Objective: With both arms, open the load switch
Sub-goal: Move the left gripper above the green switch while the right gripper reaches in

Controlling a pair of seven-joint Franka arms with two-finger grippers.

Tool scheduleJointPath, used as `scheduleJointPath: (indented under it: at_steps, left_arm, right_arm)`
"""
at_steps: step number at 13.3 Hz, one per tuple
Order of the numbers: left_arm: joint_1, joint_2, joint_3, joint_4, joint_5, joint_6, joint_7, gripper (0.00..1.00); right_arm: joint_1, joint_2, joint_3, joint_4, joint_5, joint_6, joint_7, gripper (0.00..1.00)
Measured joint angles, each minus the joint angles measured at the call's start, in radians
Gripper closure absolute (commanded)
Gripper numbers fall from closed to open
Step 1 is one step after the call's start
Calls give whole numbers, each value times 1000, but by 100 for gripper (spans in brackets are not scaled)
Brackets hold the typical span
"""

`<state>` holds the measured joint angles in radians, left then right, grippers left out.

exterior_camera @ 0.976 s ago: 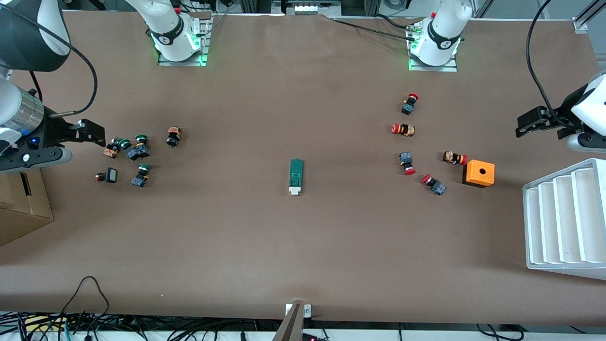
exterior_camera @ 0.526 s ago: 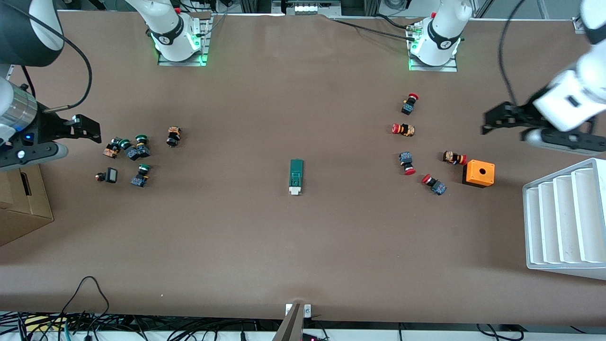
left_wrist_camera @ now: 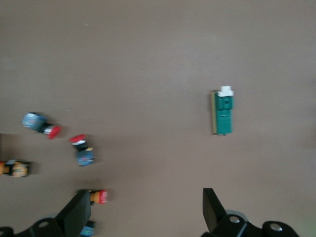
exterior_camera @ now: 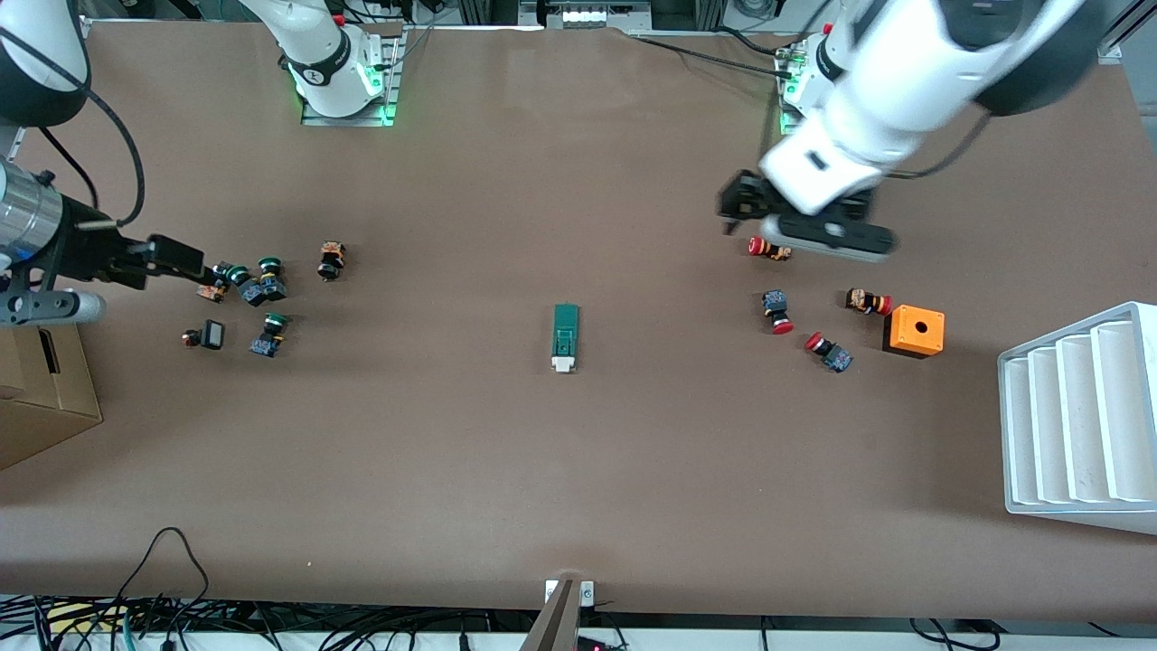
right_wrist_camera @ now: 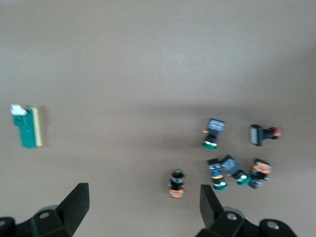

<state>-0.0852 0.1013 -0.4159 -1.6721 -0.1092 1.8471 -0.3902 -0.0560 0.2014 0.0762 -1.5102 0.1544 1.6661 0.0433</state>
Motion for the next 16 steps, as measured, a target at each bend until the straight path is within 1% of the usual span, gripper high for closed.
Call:
scheduleJointPath:
  at_steps: [4,6,7,9,13,16]
  left_arm:
    - [0,10,-148,-109,20,200,-204,0]
    - [-1,21,-219,-173,100,320,-348,0]
    - [-8,33,-251,-203,166,373,-432,0]
    - [-52,69,-276,-237,313,427,-591,0]
    - [-157,185,-279,-244,669,484,-950,0]
    - [-191,295,-279,-245,944,534,-1203,0]
  right_arm:
    - [-1,36,0,2,65,46,165,1]
    - [-3,53,-1,8,127,55,265,1]
    - [-3,66,-2,27,158,55,327,1]
    - [0,104,-1,82,183,55,462,1]
    - [36,202,2,178,189,58,715,1]
    - [69,296,3,270,190,59,907,1]
